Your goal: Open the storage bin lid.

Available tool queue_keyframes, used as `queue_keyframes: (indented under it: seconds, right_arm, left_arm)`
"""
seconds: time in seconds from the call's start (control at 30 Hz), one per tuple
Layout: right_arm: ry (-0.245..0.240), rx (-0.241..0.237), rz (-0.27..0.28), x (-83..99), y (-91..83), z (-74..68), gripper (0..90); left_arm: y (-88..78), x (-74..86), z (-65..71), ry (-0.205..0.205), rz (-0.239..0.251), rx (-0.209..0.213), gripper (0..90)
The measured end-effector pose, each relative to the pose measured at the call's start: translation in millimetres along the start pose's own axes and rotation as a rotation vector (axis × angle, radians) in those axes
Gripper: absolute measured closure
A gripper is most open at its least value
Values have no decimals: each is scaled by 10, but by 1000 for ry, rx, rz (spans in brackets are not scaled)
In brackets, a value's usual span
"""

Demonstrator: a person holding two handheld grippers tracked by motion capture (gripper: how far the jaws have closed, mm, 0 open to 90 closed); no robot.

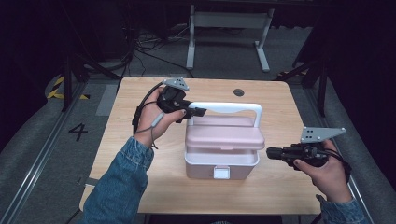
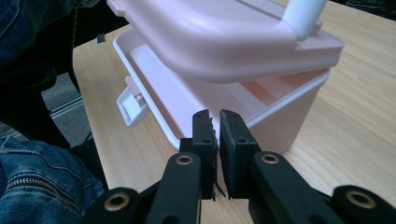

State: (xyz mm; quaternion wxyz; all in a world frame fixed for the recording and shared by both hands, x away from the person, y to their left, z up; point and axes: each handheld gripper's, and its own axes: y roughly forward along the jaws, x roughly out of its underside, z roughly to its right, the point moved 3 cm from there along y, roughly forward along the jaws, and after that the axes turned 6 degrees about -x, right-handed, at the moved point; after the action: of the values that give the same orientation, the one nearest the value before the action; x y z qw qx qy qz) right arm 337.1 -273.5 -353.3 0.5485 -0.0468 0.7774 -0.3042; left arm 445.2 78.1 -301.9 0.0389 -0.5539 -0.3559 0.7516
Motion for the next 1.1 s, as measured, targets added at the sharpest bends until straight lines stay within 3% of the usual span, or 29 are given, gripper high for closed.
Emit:
queue_keyframes:
  seconds: [0.1,0.13,0.5,0.8,1.1]
  right_arm:
    - [-3,-6,3,-13,20,-2,855]
    - [-8,-5,12,-31,29,-8,855]
    - [-27,16,59,-107,43,-16,865]
    - [-59,40,97,-209,115,-39,900]
    - [-50,67,159,-278,148,38,900]
  left_arm:
    - [7,-15,-28,-14,17,-11,731]
    - [12,-29,-51,-16,21,-39,732]
    - [54,-90,-177,-93,42,-66,731]
    - [57,-111,-188,-80,34,-81,732]
    - [37,-81,-142,-66,21,-94,733]
